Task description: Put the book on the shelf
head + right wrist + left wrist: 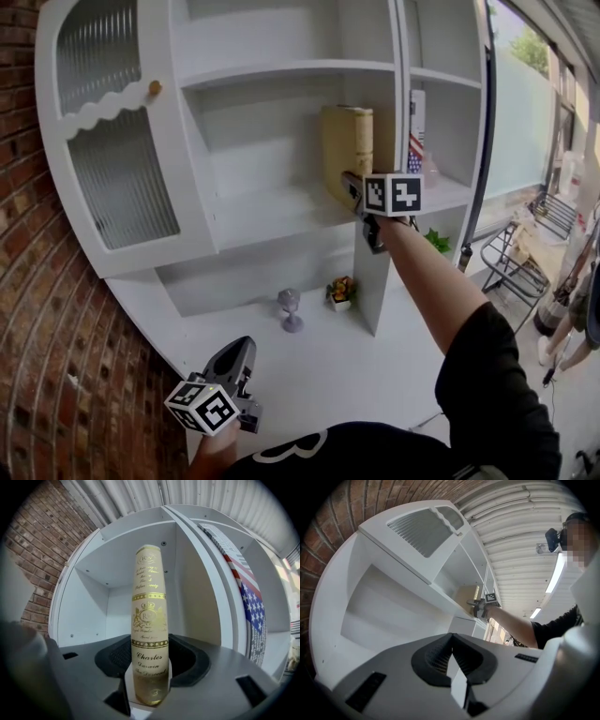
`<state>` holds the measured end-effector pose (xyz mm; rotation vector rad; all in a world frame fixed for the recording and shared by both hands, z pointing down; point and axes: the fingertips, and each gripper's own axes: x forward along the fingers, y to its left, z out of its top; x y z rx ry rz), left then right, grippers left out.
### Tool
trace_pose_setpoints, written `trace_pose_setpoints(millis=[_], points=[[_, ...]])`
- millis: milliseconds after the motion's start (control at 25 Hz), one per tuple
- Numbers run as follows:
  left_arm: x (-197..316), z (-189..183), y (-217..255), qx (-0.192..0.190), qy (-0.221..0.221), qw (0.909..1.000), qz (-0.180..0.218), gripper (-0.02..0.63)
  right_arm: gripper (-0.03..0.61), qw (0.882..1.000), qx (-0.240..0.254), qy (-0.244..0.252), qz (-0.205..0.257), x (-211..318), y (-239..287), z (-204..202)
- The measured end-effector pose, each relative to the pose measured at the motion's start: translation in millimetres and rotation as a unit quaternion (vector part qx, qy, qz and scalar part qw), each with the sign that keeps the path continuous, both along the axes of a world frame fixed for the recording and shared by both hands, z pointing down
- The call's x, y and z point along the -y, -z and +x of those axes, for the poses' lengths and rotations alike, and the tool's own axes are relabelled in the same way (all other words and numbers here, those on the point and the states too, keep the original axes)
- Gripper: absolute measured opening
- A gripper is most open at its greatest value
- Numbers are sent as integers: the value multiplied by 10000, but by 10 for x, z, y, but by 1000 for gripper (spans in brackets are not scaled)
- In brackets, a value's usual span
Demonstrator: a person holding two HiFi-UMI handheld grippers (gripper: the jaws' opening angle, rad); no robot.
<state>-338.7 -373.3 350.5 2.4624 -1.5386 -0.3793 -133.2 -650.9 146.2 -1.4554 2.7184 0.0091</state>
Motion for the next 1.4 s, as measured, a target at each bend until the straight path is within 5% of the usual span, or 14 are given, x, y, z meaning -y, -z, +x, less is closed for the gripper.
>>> trace_pose_setpoints(millis=[360, 520, 680, 920, 1160, 1400], points=[[-73, 62, 38, -40, 52, 10000, -21, 3, 296, 9973, 214, 188, 678, -371, 113, 81], [-141, 173, 54, -92, -9, 10000, 11, 3, 333, 9950, 263, 553, 788, -694, -15, 125], [-174, 322, 33, -47, -7, 10000, 31, 3, 328, 9879, -184, 1345, 752, -1343, -385, 74], [-152, 633, 125, 161, -92, 9998, 46, 3, 174, 9572, -416, 2814, 532, -2266, -1080, -50], [-227, 1047, 275, 243, -399, 9989, 13, 3, 62, 9552, -868, 2736, 717, -2529, -1441, 195], [-239, 1312, 333, 241, -541, 9982, -111, 3, 11, 9435, 243, 3306, 34, -2616, -1642, 348]])
